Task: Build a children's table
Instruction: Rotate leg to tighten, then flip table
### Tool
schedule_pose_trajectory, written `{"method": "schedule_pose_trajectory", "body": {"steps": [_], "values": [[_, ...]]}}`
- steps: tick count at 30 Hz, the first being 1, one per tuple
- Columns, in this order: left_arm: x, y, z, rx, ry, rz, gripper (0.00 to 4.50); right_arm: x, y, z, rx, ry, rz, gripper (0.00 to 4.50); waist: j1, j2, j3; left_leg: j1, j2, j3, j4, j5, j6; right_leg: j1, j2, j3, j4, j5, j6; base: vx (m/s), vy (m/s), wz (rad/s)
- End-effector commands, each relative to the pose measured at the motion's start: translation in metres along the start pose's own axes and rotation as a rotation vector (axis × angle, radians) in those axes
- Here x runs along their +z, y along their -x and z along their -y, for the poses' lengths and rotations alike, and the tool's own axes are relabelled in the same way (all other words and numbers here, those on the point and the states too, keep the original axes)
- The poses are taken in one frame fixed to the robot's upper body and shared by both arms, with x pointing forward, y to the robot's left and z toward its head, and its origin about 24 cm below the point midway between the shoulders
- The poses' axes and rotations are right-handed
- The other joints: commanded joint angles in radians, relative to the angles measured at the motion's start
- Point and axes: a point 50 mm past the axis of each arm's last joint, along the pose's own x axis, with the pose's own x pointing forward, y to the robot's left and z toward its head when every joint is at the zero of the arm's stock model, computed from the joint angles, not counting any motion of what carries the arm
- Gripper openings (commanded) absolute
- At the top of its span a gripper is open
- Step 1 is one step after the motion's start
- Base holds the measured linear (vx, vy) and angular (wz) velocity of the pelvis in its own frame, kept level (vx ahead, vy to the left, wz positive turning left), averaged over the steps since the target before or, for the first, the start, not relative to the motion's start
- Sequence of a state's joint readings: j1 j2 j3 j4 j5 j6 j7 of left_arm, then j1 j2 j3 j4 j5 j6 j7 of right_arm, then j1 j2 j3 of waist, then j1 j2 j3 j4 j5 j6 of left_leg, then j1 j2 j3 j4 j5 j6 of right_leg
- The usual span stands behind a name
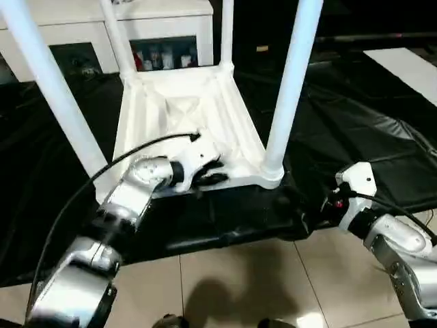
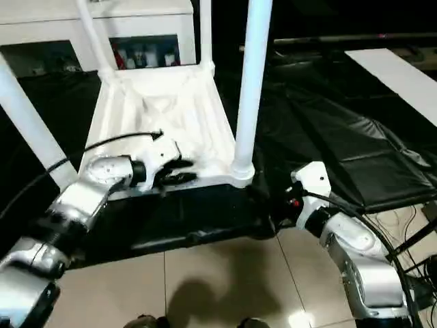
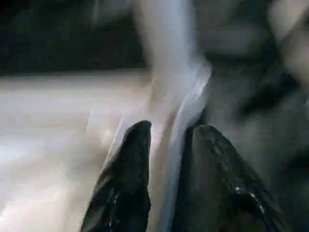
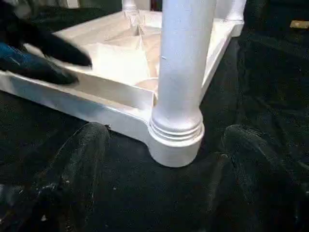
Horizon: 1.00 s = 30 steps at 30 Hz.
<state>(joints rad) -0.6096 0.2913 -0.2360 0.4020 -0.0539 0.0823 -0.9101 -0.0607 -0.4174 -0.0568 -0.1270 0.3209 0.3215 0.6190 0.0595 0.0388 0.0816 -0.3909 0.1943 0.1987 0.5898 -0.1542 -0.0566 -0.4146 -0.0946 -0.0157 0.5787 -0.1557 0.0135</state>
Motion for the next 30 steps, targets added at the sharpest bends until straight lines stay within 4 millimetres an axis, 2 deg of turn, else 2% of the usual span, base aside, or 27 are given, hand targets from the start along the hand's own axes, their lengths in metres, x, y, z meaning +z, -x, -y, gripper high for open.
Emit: {"method": "schedule_pose_trajectory", "body": {"steps": [1, 3, 4, 5, 6, 7, 8, 9, 10, 11, 12, 13, 14, 16, 17, 18, 19, 22, 24, 26, 28, 29, 30], "values": [[0.014, 0.005, 0.0, 0.01, 0.004, 0.094, 1.58, 0.005, 0.001, -0.004, 0.008, -0.008, 0.018, 4.12, 0.004, -0.013, -0.085, 0.022, 0.024, -0.017, -0.078, -0.351, 0.034, 0.034, -0.029, 0.005, -0.068, -0.373, -0.185, 0.0, 0.0, 0.0], [0.021, 0.02, 0.012, 0.121, 0.088, 0.26, 1.58, 0.007, -0.001, -0.016, 0.009, -0.029, 0.038, 4.12, 0.002, -0.001, -0.085, 0.022, 0.023, -0.016, -0.077, -0.366, 0.031, 0.036, -0.027, 0.005, -0.066, -0.358, -0.187, 0.0, 0.0, 0.0], [0.019, 0.026, 0.017, 0.175, 0.103, 0.293, 1.58, 0.008, -0.002, -0.021, 0.011, -0.031, 0.045, 4.12, -0.003, -0.005, -0.083, 0.015, 0.023, -0.017, -0.079, -0.364, 0.034, 0.04, -0.027, 0.004, -0.067, -0.36, -0.182, 0.0, 0.0, 0.0], [0.016, 0.031, 0.022, 0.218, 0.127, 0.31, 1.77, 0.008, -0.003, -0.024, 0.003, -0.017, 0.046, 4.12, -0.007, -0.003, -0.083, 0.014, 0.021, -0.018, -0.08, -0.373, 0.035, 0.039, -0.025, 0.002, -0.07, -0.384, -0.164, 0.0, 0.0, 0.0], [0.012, 0.035, 0.024, 0.258, 0.145, 0.314, 1.88, 0.008, -0.005, -0.025, -0.011, -0.003, 0.043, 4.12, -0.008, 0.004, -0.084, 0.021, 0.02, -0.018, -0.078, -0.39, 0.029, 0.033, -0.023, 0.002, -0.075, -0.42, -0.143, 0.0, 0.0, 0.0], [0.009, 0.038, 0.027, 0.298, 0.163, 0.315, 1.88, 0.008, -0.006, -0.027, -0.025, 0.011, 0.04, 4.12, -0.01, 0.002, -0.086, 0.019, 0.021, -0.018, -0.077, -0.382, 0.024, 0.033, -0.023, 0.003, -0.074, -0.416, -0.137, 0.0, 0.0, 0.0], [0.001, 0.045, 0.031, 0.368, 0.183, 0.307, 1.97, 0.008, -0.009, -0.028, -0.05, 0.024, 0.042, 4.12, -0.011, 0.001, -0.083, 0.021, 0.016, -0.016, -0.077, -0.389, 0.025, 0.028, -0.018, 0.003, -0.082, -0.456, -0.112, 0.0, 0.0, 0.0], [-0.008, 0.055, 0.037, 0.446, 0.166, 0.293, 1.99, 0.007, -0.013, -0.029, -0.077, 0.012, 0.046, 4.28, -0.012, 0.003, -0.086, 0.023, 0.017, -0.017, -0.074, -0.388, 0.02, 0.026, -0.019, 0.004, -0.079, -0.458, -0.107, 0.0, 0.0, 0.0], [-0.009, 0.056, 0.038, 0.458, 0.163, 0.291, 2.09, 0.006, -0.013, -0.029, -0.081, 0.01, 0.046, 4.38, -0.016, -0.002, -0.086, 0.015, 0.016, -0.019, -0.076, -0.378, 0.021, 0.029, -0.02, 0.003, -0.081, -0.471, -0.088, 0.0, 0.0, 0.0], [-0.015, 0.078, 0.05, 0.633, 0.144, 0.34, 2.21, 0.006, -0.019, -0.034, -0.087, -0.006, 0.073, 4.45, -0.02, -0.013, -0.086, 0.012, 0.016, -0.02, -0.078, -0.378, 0.022, 0.028, -0.017, 0.002, -0.086, -0.499, -0.065, 0.0, 0.0, 0.0], [-0.015, 0.081, 0.052, 0.656, 0.137, 0.348, 2.3, 0.005, -0.02, -0.034, -0.087, -0.008, 0.077, 4.47, -0.025, -0.006, -0.084, 0.007, 0.018, -0.022, -0.082, -0.38, 0.02, 0.028, -0.02, 0.002, -0.087, -0.501, -0.057, 0.0, 0.0, 0.0], [-0.015, 0.087, 0.055, 0.701, 0.122, 0.362, 2.3, 0.005, -0.022, -0.036, -0.087, -0.012, 0.083, 4.47, -0.025, 0.0, -0.086, 0.011, 0.02, -0.023, -0.082, -0.391, 0.018, 0.025, -0.018, 0.001, -0.089, -0.508, -0.055, 0.0, 0.0, 0.0], [-0.011, 0.096, 0.066, 0.724, 0.074, 0.404, 2.41, 0.004, -0.025, -0.039, -0.075, -0.021, 0.096, 4.5, -0.023, -0.013, -0.086, 0.026, 0.018, -0.021, -0.076, -0.448, 0.011, 0.01, -0.013, 0.002, -0.1, -0.552, -0.035, 0.0, 0.0, 0.0], [-0.008, 0.1, 0.073, 0.725, 0.048, 0.425, 2.53, 0.003, -0.027, -0.042, -0.062, -0.028, 0.098, 4.5, -0.021, -0.017, -0.084, 0.022, 0.022, -0.024, -0.082, -0.456, 0.012, 0.01, -0.014, 0.004, -0.101, -0.549, -0.034, 0.0, 0.0, 0.0], [-0.008, 0.105, 0.075, 0.755, 0.03, 0.434, 2.71, 0.003, -0.028, -0.044, -0.056, -0.031, 0.1, 4.5, -0.018, -0.011, -0.081, 0.025, 0.023, -0.025, -0.085, -0.483, 0.005, 0.006, -0.011, 0.004, -0.101, -0.56, -0.027, 0.0, 0.0, 0.0], [-0.011, 0.11, 0.077, 0.796, 0.027, 0.444, 2.75, 0.003, -0.03, -0.045, -0.052, -0.032, 0.098, 4.5, -0.016, -0.014, -0.081, 0.028, 0.022, -0.026, -0.085, -0.505, -0.003, 0.003, -0.01, 0.004, -0.102, -0.561, -0.021, 0.0, 0.0, 0.0], [-0.011, 0.111, 0.077, 0.798, 0.027, 0.444, 2.82, 0.003, -0.03, -0.045, -0.052, -0.032, 0.098, 4.5, -0.017, -0.014, -0.08, 0.026, 0.021, -0.028, -0.086, -0.51, -0.006, 0.005, -0.009, 0.004, -0.1, -0.559, -0.02, 0.0, 0.0, 0.0], [-0.014, 0.136, 0.075, 1.033, -0.098, 0.435, 3.04, 0.002, -0.034, -0.047, -0.019, -0.02, 0.087, 4.5, -0.021, -0.018, -0.078, 0.019, 0.019, -0.032, -0.09, -0.534, -0.018, 0.011, -0.011, 0.001, -0.101, -0.566, 0.001, 0.0, 0.0, 0.0], [-0.015, 0.145, 0.077, 1.13, -0.138, 0.413, 3.19, 0.001, -0.036, -0.048, -0.002, -0.018, 0.088, 4.5, -0.026, -0.019, -0.079, 0.025, 0.013, -0.032, -0.084, -0.553, -0.02, 0.004, -0.011, -0.001, -0.11, -0.616, 0.026, 0.0, 0.0, 0.0], [-0.019, 0.152, 0.076, 1.213, -0.162, 0.374, 3.3, 0.0, -0.036, -0.049, 0.014, -0.016, 0.085, 4.5, -0.031, -0.02, -0.078, 0.025, 0.012, -0.035, -0.082, -0.566, -0.022, 0.002, -0.009, -0.005, -0.114, -0.649, 0.041, 0.0, 0.0, 0.0], [-0.022, 0.157, 0.074, 1.264, -0.16, 0.354, 3.53, 0.0, -0.036, -0.048, 0.019, -0.015, 0.085, 4.5, -0.034, -0.02, -0.076, 0.029, 0.009, -0.038, -0.078, -0.579, -0.026, -0.001, -0.009, -0.011, -0.12, -0.685, 0.048, 0.0, 0.0, 0.0], [-0.029, 0.164, 0.066, 1.345, -0.132, 0.305, 3.56, -0.001, -0.036, -0.048, 0.02, -0.013, 0.086, 4.5, -0.035, -0.019, -0.076, 0.032, 0.006, -0.039, -0.075, -0.589, -0.027, -0.005, -0.006, -0.014, -0.125, -0.702, 0.052, -0.052, 0.004, -0.01], [-0.032, 0.165, 0.061, 1.364, -0.112, 0.292, 3.63, -0.001, -0.037, -0.048, 0.019, -0.012, 0.086, 4.5, -0.037, -0.017, -0.073, 0.044, 0.002, -0.041, -0.068, -0.614, -0.027, -0.013, -0.003, -0.025, -0.136, -0.722, 0.054, -0.052, 0.004, -0.01]]}}
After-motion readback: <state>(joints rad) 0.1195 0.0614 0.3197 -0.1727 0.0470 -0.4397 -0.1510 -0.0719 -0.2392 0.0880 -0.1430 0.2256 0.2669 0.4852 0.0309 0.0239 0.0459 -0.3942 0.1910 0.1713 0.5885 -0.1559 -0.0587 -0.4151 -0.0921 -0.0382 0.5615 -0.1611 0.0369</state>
